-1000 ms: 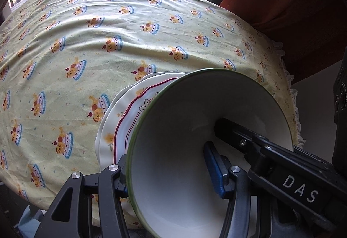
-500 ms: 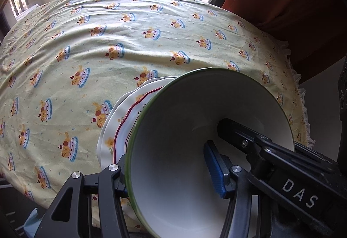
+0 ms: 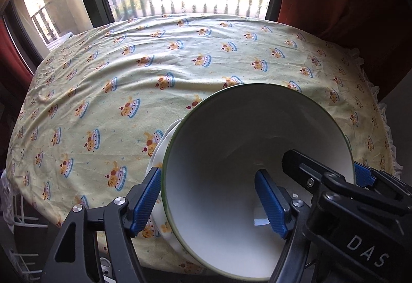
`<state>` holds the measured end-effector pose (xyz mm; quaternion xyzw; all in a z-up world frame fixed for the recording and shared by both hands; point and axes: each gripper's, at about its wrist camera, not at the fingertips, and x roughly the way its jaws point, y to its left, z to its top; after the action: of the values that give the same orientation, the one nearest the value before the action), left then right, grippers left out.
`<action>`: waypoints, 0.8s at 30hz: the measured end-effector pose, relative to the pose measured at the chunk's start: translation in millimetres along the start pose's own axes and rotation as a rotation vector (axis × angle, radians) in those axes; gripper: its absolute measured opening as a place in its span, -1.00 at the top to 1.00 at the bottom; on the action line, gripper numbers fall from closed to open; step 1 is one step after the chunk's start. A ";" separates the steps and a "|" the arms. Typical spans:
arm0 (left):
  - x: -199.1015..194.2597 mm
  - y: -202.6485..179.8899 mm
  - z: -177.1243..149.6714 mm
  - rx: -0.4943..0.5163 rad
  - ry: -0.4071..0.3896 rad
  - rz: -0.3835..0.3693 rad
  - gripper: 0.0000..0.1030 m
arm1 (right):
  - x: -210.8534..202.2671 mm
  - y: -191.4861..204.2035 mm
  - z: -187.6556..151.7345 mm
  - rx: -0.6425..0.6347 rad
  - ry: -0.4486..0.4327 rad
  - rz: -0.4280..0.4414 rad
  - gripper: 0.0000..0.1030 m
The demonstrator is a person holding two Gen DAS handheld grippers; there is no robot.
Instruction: Organize plates and bowls
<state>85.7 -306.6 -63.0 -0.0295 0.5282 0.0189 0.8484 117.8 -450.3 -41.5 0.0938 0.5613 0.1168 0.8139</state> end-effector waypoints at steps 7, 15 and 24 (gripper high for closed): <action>-23.5 10.6 2.2 0.033 -0.094 -0.039 -0.60 | -23.0 10.3 -3.4 0.017 -0.094 -0.069 -0.45; -59.4 59.0 -3.3 0.023 -0.233 0.007 -0.65 | -61.4 53.9 -19.0 -0.021 -0.275 -0.166 -0.45; -85.3 143.6 -33.6 0.028 -0.342 0.013 -0.70 | -71.4 120.2 -59.4 -0.012 -0.376 -0.197 -0.45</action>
<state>8.9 -165.8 -5.5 -0.0107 0.3765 0.0220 0.9261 27.6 -355.3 35.4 0.0540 0.4053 0.0205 0.9124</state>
